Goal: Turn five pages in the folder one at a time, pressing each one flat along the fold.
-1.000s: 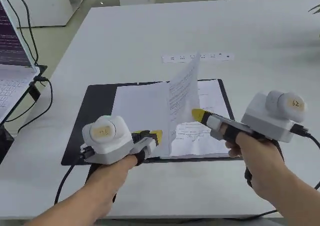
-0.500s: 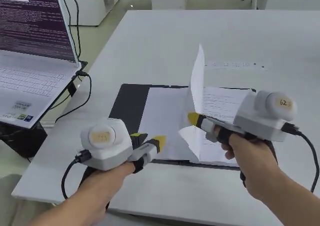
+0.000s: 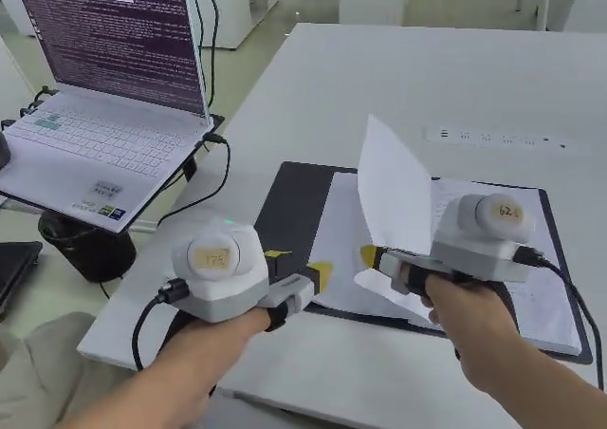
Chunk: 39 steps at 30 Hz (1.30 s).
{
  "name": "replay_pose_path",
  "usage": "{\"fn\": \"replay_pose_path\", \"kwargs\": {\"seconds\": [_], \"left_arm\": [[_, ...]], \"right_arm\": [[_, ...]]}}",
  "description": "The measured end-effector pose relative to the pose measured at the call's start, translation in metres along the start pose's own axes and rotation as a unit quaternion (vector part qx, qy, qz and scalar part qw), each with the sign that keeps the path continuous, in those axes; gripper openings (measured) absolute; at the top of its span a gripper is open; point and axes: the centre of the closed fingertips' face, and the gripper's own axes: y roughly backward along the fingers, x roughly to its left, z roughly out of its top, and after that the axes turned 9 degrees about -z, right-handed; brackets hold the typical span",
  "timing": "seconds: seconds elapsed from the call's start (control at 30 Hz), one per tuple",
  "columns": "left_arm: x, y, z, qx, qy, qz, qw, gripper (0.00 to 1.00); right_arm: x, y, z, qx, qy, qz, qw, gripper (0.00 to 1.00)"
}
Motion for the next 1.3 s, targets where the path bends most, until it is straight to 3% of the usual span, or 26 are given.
{"fn": "replay_pose_path", "kwargs": {"seconds": [0.37, 0.57, 0.73, 0.97, 1.07, 1.2, 1.3], "left_arm": [[0.025, 0.017, -0.016, 0.032, -0.012, 0.019, 0.9993, 0.32], [0.035, 0.018, -0.024, 0.043, -0.005, 0.027, 0.9987, 0.31], [0.037, 0.018, -0.028, 0.051, -0.005, 0.030, 0.9983, 0.31], [0.037, 0.013, -0.032, 0.059, -0.007, 0.028, 0.9978, 0.31], [0.038, 0.010, -0.034, 0.064, -0.009, 0.029, 0.9975, 0.31], [0.040, 0.006, -0.036, 0.071, -0.014, 0.029, 0.9970, 0.31], [0.041, 0.002, -0.039, 0.077, -0.016, 0.029, 0.9965, 0.31]], "right_arm": [[0.003, -0.044, -0.040, 0.065, 0.049, -0.025, 0.9964, 0.00], [0.006, -0.061, -0.057, 0.085, 0.053, -0.023, 0.9948, 0.00], [0.006, -0.073, -0.063, 0.088, 0.052, -0.019, 0.9946, 0.00], [0.016, -0.070, -0.065, 0.094, 0.040, -0.003, 0.9947, 0.06], [0.020, -0.071, -0.070, 0.097, 0.032, 0.018, 0.9946, 0.07], [0.031, -0.065, -0.070, 0.088, 0.022, 0.045, 0.9948, 0.13], [0.031, -0.055, -0.063, 0.075, 0.018, 0.054, 0.9955, 0.14]]}}
